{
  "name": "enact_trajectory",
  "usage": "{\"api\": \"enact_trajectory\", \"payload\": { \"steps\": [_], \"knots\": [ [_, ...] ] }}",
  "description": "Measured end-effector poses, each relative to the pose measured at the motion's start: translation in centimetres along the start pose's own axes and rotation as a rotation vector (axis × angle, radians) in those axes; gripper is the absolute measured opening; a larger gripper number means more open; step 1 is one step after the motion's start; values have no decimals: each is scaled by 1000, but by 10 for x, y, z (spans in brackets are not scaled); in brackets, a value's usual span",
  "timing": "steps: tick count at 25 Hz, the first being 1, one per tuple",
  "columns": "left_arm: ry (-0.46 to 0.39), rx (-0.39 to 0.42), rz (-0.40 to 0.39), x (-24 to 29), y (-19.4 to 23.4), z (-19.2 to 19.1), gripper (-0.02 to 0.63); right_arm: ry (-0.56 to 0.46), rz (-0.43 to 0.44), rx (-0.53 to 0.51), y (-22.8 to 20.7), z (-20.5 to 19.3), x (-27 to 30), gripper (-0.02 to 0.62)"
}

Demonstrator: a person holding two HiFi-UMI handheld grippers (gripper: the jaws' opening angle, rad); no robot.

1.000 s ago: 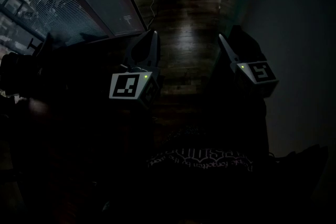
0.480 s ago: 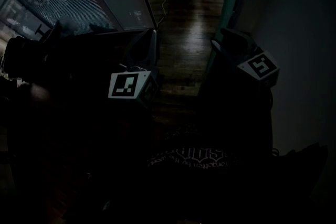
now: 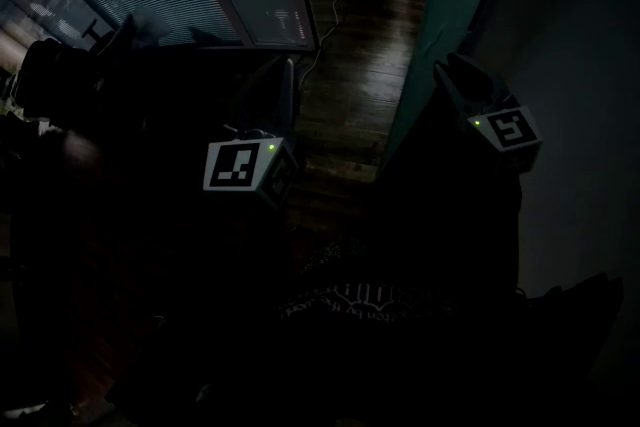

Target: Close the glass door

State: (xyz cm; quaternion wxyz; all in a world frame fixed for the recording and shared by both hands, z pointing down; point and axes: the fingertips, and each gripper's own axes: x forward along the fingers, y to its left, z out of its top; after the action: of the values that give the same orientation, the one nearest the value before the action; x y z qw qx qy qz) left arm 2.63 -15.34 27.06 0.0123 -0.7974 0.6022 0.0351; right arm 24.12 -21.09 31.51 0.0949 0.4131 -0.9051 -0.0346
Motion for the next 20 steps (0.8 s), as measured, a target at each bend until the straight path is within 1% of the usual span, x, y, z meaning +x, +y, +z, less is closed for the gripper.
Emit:
{"api": "enact_trajectory", "payload": {
  "steps": [1, 6, 9, 15, 20],
  "knots": [
    [1, -2, 2, 1, 4, -1, -5, 5, -13, -3, -2, -1, 8, 87],
    [2, -4, -12, 13, 25, 0, -5, 11, -15, -8, 9, 6, 48, 84],
    [5, 0, -28, 24, 47, 4, -5, 6, -23, 15, 15, 13, 72, 71],
    [6, 18, -71, 48, 57, 4, -5, -38, -33, 71, 19, 11, 82, 3],
    [1, 18, -107, 66, 66, -4, -5, -43, -41, 83, 23, 5, 97, 3]
  ]
}}
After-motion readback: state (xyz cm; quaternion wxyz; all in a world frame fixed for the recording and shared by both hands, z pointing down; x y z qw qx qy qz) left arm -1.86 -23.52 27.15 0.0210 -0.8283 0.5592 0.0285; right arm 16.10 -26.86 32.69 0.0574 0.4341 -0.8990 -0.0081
